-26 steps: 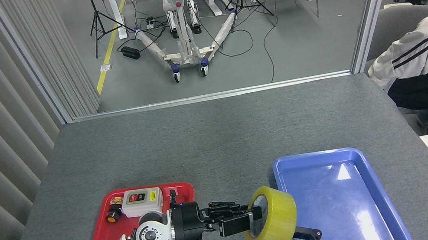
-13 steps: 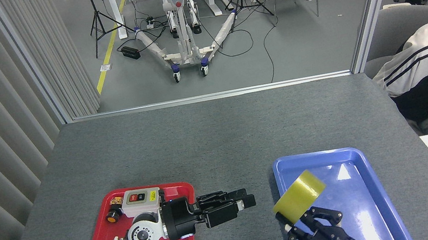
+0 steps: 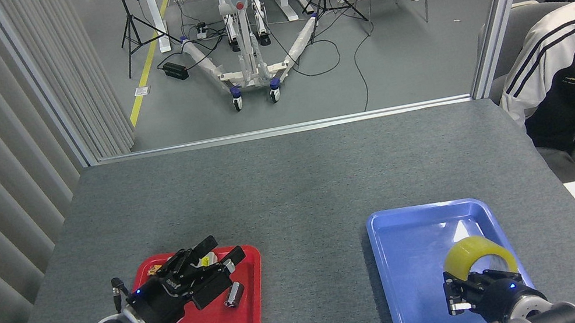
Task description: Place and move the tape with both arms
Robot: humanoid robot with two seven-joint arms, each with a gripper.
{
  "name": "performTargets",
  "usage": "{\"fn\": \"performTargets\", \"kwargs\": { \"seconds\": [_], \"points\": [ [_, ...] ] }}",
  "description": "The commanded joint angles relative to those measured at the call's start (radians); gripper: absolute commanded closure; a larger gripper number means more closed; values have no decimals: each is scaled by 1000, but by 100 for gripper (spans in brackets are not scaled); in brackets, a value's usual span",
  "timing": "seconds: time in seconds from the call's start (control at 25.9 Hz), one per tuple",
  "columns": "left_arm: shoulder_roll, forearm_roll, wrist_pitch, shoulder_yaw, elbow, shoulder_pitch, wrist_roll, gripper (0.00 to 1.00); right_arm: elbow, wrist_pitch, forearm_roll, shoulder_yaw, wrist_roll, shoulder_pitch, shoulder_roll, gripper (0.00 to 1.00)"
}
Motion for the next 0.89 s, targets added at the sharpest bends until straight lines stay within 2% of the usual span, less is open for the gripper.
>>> {"fn": "performTargets", "kwargs": {
  "seconds": [0.0, 0.04, 0.08, 0.12, 0.15, 0.19, 0.27, 0.39, 0.5, 0.54, 0.62, 0.7, 0.73, 0.77, 0.85],
  "points": [
    [25, -367, 380, -101, -198, 123, 223, 0, 0, 101, -141, -2, 146, -36, -5, 89],
    [23, -433, 521, -153, -205, 139, 258, 0, 4, 141, -173, 0, 143, -43, -13, 69],
    [20, -460, 645, -195, -202, 144, 290, 0, 6, 178, -181, -2, 136, -43, -22, 32],
    [17, -454, 747, -222, -196, 144, 303, 0, 6, 208, -193, -2, 133, -42, -27, 0],
    [14, -444, 814, -236, -187, 144, 301, 0, 6, 225, -199, -2, 132, -37, -25, 0],
    [9, -431, 834, -241, -184, 144, 292, 0, 6, 225, -199, -2, 129, -34, -25, 0],
    [6, -391, 830, -241, -198, 147, 234, 0, -3, 210, -199, -3, 84, -28, -24, 0],
    [11, -371, 801, -224, -213, 149, 116, 0, 0, 205, -208, -14, -52, -22, -41, 0],
    [11, -335, 797, -181, -211, 143, 48, 0, 3, 173, -231, -14, -92, -22, -42, 0],
    [12, -325, 796, -175, -211, 141, 36, 0, 3, 129, -230, -14, -153, -20, -42, 0],
    [15, -313, 791, -170, -221, 141, 31, 0, 3, 0, -217, -19, -400, -13, -48, 0],
    [14, -316, 793, -167, -221, 141, 53, 0, 4, -66, -150, -32, -680, 18, -62, 0],
    [12, -322, 794, -167, -221, 141, 77, 0, 4, -68, -78, -40, -804, 37, -61, 0],
    [11, -324, 796, -167, -219, 141, 123, 0, 6, -62, -9, -42, -891, 50, -53, 0],
    [11, -328, 794, -169, -222, 149, 270, 0, 12, 0, 50, -39, -925, 66, -25, 0]
  ]
}}
